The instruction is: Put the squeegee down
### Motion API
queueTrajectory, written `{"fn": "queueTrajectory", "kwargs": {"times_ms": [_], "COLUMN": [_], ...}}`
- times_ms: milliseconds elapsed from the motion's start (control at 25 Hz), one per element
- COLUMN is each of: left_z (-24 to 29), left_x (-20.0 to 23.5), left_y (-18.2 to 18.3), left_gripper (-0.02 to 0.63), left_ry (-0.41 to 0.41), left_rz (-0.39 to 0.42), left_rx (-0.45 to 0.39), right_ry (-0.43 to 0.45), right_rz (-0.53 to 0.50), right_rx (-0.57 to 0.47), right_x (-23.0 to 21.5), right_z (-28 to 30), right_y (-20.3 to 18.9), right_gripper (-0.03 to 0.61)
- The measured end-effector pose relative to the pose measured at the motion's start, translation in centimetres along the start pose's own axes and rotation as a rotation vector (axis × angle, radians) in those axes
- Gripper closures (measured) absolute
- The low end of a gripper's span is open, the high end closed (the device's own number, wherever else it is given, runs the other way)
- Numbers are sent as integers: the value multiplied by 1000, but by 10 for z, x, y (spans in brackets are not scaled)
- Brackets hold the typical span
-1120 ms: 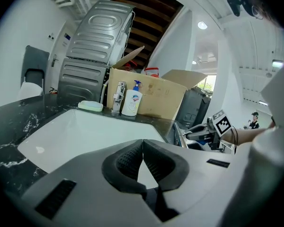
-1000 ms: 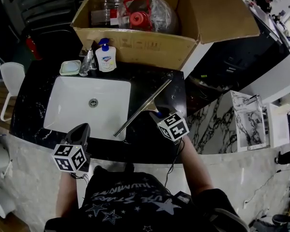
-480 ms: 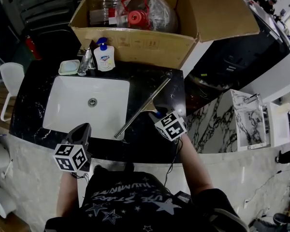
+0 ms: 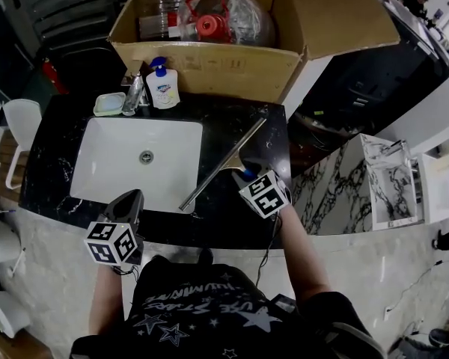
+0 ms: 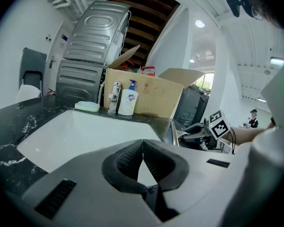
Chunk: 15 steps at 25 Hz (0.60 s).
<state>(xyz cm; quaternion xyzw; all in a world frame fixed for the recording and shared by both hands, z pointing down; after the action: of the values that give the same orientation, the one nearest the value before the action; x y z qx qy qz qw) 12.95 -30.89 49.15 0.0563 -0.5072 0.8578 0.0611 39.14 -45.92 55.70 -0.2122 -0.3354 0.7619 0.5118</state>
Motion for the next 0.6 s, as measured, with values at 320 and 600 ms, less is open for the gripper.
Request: {"fn": "queueTrajectory", "kwargs": {"times_ms": [320, 600], "left_z": [4, 13], "left_x": [16, 32], "left_y": [7, 19], "left_gripper": [594, 594], "left_ry": [-31, -171], "left_rz": [0, 50], "left_rx": [-20, -9], "right_ry": [-50, -220], "right_rz": [13, 60], "right_rx": [40, 53], "right_x": [12, 28], "right_z": [-10, -30], "right_y": [-3, 5], "right_gripper": [387, 380]}}
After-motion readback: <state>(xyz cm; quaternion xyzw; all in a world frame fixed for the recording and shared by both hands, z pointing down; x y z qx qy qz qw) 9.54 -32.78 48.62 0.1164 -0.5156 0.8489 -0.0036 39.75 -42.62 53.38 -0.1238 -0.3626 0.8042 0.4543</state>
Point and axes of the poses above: the fingertips, and each gripper's own axes: z forward along the fingers, x to its left, y out of its top, the point moved 4 cm from there along -z, backward along the fingers, and after that the axes turned 12 degrees about y, right-handed, at the moved point
